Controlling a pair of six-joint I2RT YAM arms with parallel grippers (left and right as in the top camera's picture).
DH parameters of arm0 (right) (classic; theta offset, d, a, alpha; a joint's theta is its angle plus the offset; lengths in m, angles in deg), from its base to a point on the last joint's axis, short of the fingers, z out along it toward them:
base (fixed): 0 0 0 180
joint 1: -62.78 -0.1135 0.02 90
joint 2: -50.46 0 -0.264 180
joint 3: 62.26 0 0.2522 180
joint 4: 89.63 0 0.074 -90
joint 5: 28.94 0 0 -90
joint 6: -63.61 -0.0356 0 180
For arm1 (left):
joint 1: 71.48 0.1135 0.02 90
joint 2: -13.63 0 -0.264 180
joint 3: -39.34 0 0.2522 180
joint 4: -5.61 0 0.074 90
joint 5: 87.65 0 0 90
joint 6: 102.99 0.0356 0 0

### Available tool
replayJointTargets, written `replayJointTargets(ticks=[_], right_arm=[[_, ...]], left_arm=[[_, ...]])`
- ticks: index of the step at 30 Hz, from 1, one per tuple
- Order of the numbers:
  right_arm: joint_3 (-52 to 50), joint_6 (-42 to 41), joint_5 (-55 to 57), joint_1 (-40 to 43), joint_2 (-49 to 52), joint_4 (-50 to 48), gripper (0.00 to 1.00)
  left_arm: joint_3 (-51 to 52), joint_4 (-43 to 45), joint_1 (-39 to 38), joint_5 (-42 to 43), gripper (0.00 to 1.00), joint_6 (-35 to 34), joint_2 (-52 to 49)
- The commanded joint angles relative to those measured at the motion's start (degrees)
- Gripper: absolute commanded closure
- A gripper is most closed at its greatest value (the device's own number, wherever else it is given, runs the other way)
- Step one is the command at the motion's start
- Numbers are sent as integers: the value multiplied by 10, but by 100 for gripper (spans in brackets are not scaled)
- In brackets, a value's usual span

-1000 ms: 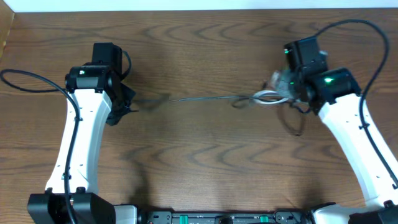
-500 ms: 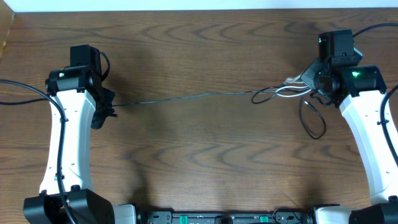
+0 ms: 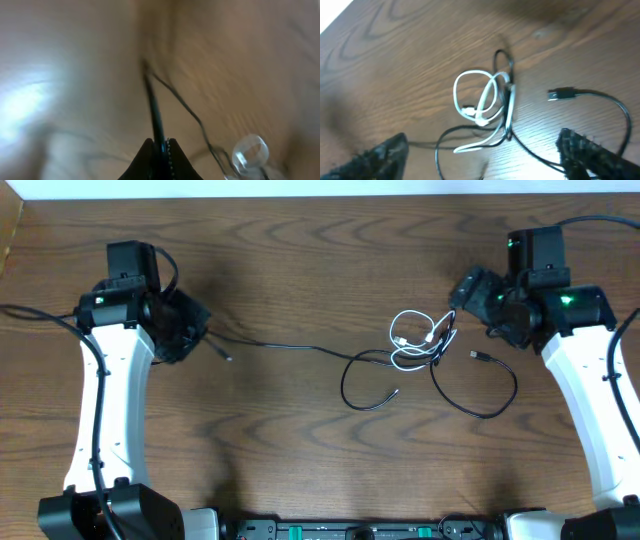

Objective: Untangle cables

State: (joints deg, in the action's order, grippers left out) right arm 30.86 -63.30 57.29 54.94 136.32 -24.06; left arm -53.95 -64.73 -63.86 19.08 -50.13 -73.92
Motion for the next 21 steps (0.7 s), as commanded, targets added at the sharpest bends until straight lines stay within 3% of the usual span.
replayJointTargets(ticks=[1,4,9,16,21], right_arm=[[-5,97,-67,-31,15,-18,1],[-5,176,-135,-63,36,-43,1],[-5,194,-163,-112,80,-87,1],[-5,174,-208,-160,155,-212,1],[-5,184,-308,-186,197,-327,1]], left_arm=[[-4,36,-14,223,93,82,9],[-6,103,-18,363,93,55,14],[-7,270,-19,516,93,-92,31],[-7,526,-20,531,93,-377,99],[-7,637,-20,474,92,-495,149]])
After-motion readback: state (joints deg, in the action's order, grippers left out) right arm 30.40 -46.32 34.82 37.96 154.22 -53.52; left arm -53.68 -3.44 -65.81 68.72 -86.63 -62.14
